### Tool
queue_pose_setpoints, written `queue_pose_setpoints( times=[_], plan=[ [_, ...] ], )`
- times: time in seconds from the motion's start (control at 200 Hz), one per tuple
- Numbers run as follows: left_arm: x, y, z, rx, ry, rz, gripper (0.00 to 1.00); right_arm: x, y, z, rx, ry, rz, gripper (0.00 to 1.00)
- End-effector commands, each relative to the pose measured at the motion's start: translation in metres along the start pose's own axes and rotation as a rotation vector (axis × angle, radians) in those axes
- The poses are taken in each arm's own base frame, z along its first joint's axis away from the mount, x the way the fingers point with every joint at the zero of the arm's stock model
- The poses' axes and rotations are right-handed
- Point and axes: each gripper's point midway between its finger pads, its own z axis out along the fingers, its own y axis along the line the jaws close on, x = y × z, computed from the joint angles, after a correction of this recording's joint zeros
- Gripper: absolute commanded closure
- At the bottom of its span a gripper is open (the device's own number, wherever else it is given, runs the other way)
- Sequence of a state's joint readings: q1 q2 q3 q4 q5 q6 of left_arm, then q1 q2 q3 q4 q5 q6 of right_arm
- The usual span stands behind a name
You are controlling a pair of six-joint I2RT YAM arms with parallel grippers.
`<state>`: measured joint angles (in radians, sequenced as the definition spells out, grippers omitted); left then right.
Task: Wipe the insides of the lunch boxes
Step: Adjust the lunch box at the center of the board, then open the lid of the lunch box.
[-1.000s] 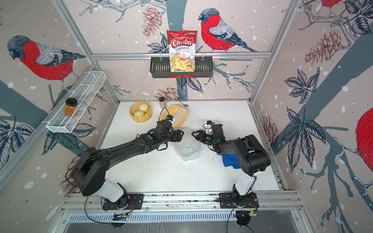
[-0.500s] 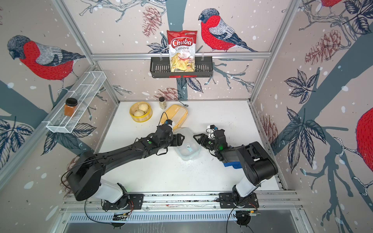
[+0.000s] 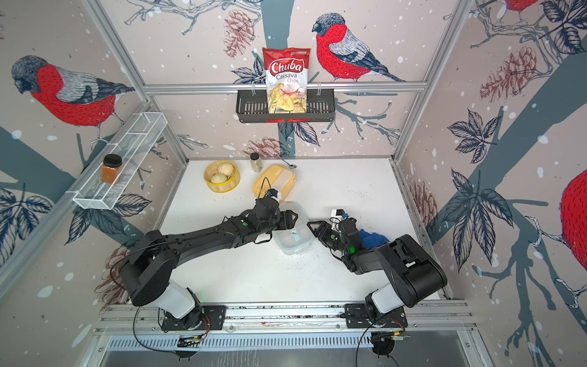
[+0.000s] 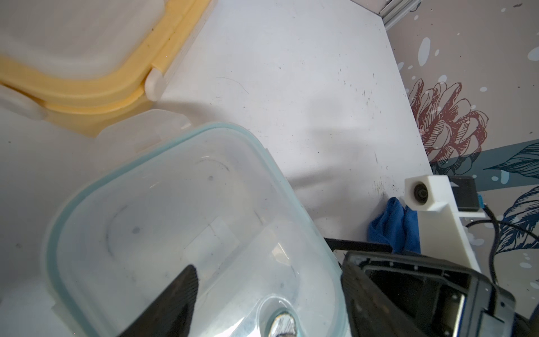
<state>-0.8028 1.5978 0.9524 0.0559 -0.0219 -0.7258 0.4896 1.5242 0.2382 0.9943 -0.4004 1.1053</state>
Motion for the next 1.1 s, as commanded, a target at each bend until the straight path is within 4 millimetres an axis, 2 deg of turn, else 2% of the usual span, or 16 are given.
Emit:
queue_pose_setpoints(
  times=[0.0, 0.105, 0.3, 0.635, 0.746, 0.836, 1.001, 1.061, 1.096],
  plan=[
    [-0.006, -0.003, 0.001, 0.009, -0.026, 0.001, 0.22, -0.003, 0.017, 0.0, -0.08, -0.03, 0.014, 0.38],
    [-0.006, 0.001, 0.001, -0.016, -0.027, 0.004, 0.22, 0.007, 0.021, 0.003, -0.106, -0.019, 0.041, 0.39],
    [-0.004, 0.011, 0.0, -0.051, -0.037, 0.013, 0.22, 0.005, 0.019, -0.003, -0.135, -0.07, 0.112, 0.4],
    [-0.001, 0.01, 0.013, -0.026, -0.049, -0.013, 0.23, 0.0, 0.028, -0.009, -0.267, -0.117, 0.214, 0.42],
    [0.0, 0.011, 0.013, -0.022, -0.058, -0.016, 0.23, 0.0, 0.022, -0.012, -0.284, -0.126, 0.261, 0.42],
    [0.001, 0.013, 0.013, -0.027, -0.061, -0.008, 0.23, -0.001, 0.023, -0.014, -0.284, -0.14, 0.257, 0.41],
    [0.003, 0.014, 0.015, -0.024, -0.059, 0.008, 0.23, -0.012, 0.037, -0.023, -0.33, -0.18, 0.274, 0.38],
    [0.003, 0.013, 0.017, -0.022, -0.057, 0.014, 0.23, -0.012, 0.034, -0.023, -0.324, -0.183, 0.321, 0.34],
    [0.003, 0.013, 0.017, -0.022, -0.056, 0.018, 0.23, -0.013, 0.03, -0.025, -0.316, -0.191, 0.361, 0.29]
  ],
)
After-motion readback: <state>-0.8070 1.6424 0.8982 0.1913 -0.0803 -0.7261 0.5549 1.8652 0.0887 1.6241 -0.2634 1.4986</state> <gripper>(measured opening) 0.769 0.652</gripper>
